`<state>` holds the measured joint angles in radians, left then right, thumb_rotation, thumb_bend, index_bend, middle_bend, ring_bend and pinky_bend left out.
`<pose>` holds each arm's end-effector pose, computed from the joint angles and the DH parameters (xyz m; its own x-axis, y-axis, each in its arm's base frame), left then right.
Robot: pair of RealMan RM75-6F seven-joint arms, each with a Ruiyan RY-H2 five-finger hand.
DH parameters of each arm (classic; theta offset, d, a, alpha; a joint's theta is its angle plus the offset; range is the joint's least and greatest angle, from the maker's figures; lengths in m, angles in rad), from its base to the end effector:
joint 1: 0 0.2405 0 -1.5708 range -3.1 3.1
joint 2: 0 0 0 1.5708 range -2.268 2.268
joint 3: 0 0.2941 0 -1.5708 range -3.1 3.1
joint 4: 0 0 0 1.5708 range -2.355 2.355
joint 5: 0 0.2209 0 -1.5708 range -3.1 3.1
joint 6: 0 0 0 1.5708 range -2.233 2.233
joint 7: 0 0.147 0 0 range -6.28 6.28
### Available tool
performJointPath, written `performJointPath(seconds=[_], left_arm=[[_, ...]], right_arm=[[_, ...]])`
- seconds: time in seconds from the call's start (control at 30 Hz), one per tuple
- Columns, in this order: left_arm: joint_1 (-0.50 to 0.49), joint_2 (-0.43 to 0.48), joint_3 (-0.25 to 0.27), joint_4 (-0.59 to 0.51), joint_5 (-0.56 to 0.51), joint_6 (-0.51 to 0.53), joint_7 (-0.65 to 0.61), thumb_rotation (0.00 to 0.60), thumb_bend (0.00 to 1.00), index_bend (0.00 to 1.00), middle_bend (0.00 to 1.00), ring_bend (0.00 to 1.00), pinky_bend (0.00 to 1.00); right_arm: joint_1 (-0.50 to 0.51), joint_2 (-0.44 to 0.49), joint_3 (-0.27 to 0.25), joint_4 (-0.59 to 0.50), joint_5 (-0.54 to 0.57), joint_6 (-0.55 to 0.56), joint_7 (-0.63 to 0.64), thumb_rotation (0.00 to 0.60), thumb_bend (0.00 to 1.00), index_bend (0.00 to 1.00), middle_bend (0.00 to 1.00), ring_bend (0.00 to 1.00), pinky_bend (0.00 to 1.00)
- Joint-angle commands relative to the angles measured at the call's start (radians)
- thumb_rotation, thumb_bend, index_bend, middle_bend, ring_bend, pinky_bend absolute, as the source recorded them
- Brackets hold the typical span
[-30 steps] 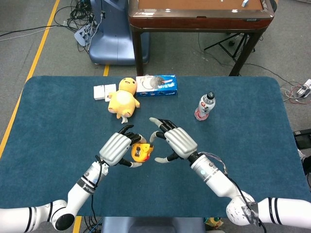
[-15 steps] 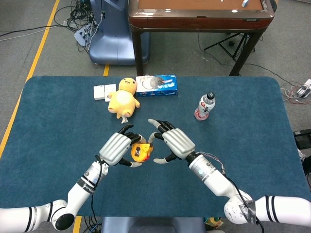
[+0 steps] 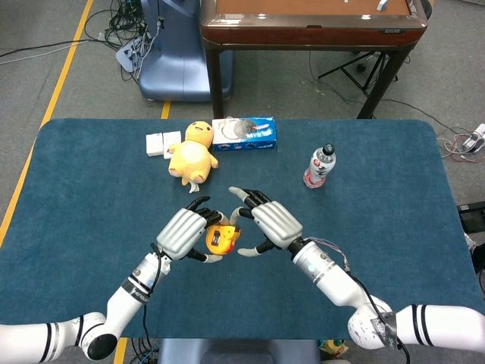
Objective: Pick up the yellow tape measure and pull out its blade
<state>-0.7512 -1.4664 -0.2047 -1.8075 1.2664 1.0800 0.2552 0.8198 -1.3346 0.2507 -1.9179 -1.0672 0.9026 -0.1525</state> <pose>-0.0885 0.3293 0.0094 0.2226 0.2389 0.9452 0.8356 -0.5462 -0.0587 -0.0755 -0.3380 0.0270 0.1615 -0.4474 0.8796 -0.8851 -0.4599 -0.0715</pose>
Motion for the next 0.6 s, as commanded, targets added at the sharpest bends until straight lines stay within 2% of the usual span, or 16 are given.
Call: performJointPath(seconds=[0.03,0.6], left_arm=[[0.0,0.0,0.0,0.001,-0.003,0.0,0.002,0.6,0.12,0.55,0.58,0.38,0.09],[0.005,0.005,0.008,0.018,-0.02,0.0,0.004,0.6,0.12,0.55,0.58,0.37,0.09]], right_arm=[[0.001,0.001,-0.002,-0.001,-0.001,0.0,0.005,0.6,0.21,0.39,0.0,0.0,0.0],[-0.01,0.019,-0.026,-0.007,-0.007,0.011,0.021,0.6,0.21,0.47,0.07,0.0,0.0]])
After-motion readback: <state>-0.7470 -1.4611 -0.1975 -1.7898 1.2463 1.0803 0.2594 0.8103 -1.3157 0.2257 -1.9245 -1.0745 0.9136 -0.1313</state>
